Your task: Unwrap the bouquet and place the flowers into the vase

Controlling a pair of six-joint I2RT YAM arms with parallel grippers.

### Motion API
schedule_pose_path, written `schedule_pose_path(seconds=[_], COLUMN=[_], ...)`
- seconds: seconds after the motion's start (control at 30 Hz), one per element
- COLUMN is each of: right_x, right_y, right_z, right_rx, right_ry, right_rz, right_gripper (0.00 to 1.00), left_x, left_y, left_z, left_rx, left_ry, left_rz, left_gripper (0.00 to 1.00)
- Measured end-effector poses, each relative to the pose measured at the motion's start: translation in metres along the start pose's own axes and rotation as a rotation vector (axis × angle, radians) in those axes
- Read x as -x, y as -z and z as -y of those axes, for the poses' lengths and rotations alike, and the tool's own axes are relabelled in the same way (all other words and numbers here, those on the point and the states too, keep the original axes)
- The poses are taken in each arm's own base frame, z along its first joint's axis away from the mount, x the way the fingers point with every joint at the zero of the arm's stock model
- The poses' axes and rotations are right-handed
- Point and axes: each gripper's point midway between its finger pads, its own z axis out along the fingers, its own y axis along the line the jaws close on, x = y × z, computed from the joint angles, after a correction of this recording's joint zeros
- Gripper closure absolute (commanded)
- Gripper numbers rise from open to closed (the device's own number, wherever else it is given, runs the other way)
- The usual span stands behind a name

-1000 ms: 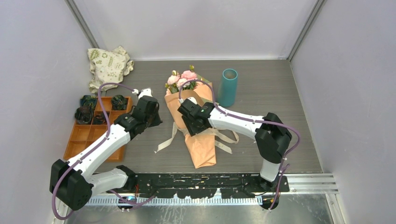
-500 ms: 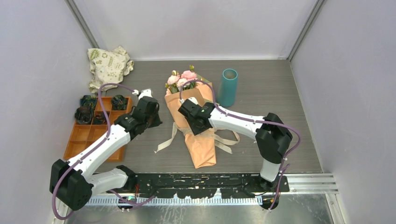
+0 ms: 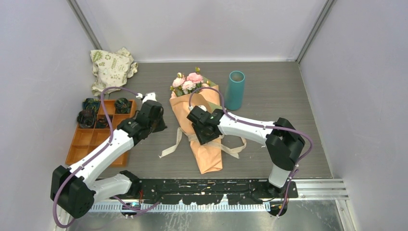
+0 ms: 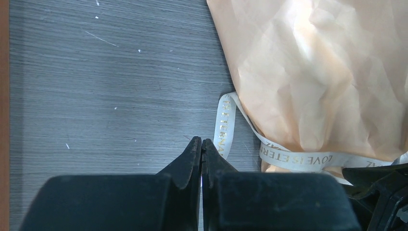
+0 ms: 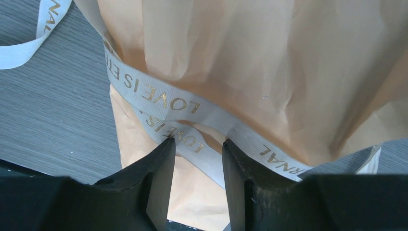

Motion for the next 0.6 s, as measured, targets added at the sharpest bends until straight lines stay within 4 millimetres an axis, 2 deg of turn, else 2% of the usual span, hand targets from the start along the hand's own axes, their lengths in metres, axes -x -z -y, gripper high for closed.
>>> schedule_pose_path(seconds=[0.23,0.3,0.43,0.5,0.6], right_x=[-0.001,-0.002,-0.005,-0.006,-0.006], right_y=[-0.002,-0.003,-0.008,-0.009,-0.010], right_z=[-0.008,-0.010,-0.013,-0.014,-0.013], right_rx=[0.045,0.054,0.067,0.069,0.067], right_ry=[-0.009,-0.009,-0.009,-0.008,-0.008], right_rz=[-0.004,-0.008,-0.022,-0.026,-0.027], right_gripper=[0.79,0.82,0.94,0.99,0.99], left_x=[-0.001,-0.003,-0.004,-0.004,-0.004], left_y=[0.000,0.000,0.001,0.002,0.002], left_z=[0.000,-0.001,-0.003,-0.003,-0.003], left_rx=[-0.001,0.001,0.000,-0.001,-0.002], left_ry=[-0.001,-0.001,0.000,0.000,0.001], left_rz=[-0.004,-0.005,-0.003,-0.001,-0.001], left_gripper=[0.99,0.99,0.99,0.99,0.99])
